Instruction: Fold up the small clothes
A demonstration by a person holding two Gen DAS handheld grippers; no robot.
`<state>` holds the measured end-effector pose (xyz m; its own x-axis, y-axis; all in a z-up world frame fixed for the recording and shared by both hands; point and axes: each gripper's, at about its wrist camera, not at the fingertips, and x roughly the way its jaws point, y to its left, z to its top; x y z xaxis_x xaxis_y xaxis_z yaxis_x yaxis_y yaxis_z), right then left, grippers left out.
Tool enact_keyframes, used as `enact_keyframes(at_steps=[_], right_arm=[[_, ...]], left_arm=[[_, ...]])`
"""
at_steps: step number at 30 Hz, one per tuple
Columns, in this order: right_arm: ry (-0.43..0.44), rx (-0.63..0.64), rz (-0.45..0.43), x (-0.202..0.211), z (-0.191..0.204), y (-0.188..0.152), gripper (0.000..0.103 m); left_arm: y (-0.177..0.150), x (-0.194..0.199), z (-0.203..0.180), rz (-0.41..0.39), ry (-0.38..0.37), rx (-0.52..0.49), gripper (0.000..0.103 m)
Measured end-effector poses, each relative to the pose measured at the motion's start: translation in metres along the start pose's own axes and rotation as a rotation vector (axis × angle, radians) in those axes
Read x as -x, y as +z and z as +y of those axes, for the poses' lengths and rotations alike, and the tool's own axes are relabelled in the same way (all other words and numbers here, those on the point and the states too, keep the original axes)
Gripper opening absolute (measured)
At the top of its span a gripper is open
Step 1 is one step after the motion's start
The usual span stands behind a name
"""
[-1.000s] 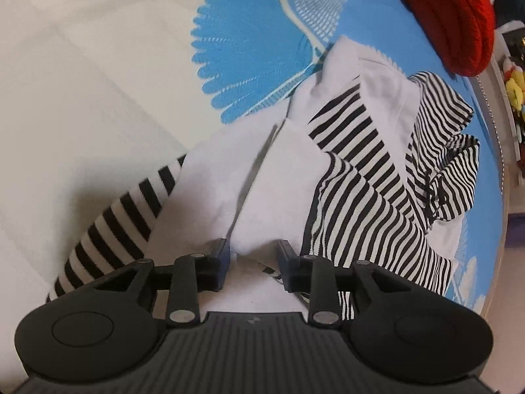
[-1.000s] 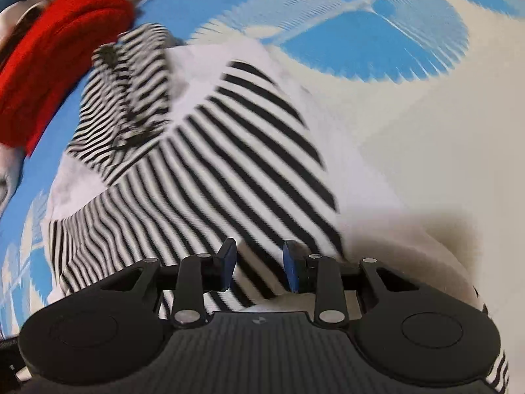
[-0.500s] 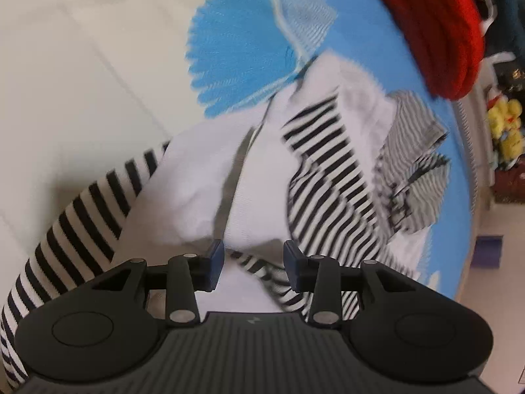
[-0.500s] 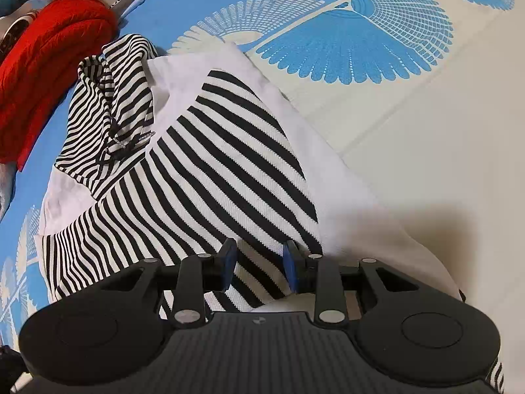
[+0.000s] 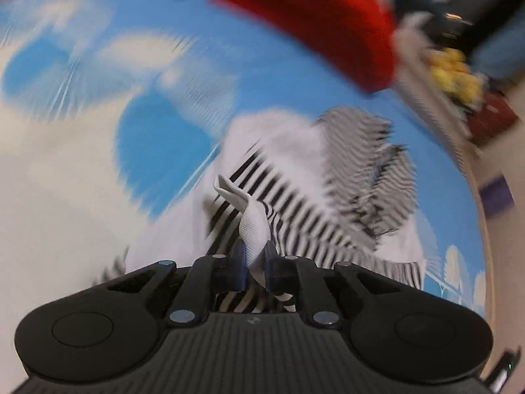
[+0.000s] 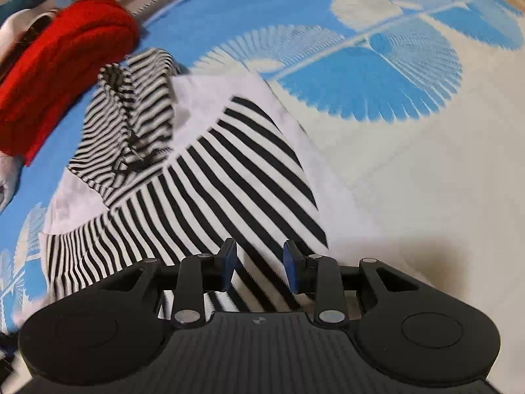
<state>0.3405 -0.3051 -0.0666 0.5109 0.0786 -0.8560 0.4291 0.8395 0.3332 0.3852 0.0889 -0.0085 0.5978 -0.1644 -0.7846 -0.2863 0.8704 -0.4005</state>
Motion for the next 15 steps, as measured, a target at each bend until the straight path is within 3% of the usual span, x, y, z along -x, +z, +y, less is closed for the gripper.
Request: enact_keyframes(at_steps=[1, 3, 5, 6, 8, 10, 12, 15], right_arm=[[-0.016, -0.015, 0.017, -0.004, -0.004, 0.001, 0.032], [-0.046, -0.09, 0.056, -0.013, -0.019, 0.001, 0.021], [-0.042, -0.116, 0.059, -0.015, -0.024, 0.002, 0.02], [-0.047, -0.11, 0.058, -0.013, -0.023, 0.003, 0.02], [-0.063, -0.103, 0.044, -0.009, -0.021, 0.003, 0.02], [-0.069, -0.072, 0.012, -0.002, -0.014, 0.004, 0.026], [-0.052, -0.003, -0.011, 0.0, -0.004, 0.006, 0.031], [-0.062, 0.068, 0.03, -0.01, 0.002, 0.003, 0.036]], left_arm=[[0.0, 0.001, -0.002, -0.008, 0.003, -0.017, 0.012], [-0.001, -0.014, 0.009, 0.068, 0.049, 0.042, 0.019], [-0.004, -0.025, 0.024, 0.127, 0.186, 0.087, 0.02], [-0.003, -0.022, 0.023, 0.093, 0.234, 0.049, 0.02], [0.002, -0.011, 0.009, 0.008, 0.229, -0.048, 0.02], [0.002, -0.006, -0.006, -0.035, 0.145, -0.132, 0.023], [-0.002, -0.018, -0.008, 0.022, 0.088, -0.139, 0.032], [-0.021, -0.066, 0.007, 0.257, 0.147, -0.094, 0.033]])
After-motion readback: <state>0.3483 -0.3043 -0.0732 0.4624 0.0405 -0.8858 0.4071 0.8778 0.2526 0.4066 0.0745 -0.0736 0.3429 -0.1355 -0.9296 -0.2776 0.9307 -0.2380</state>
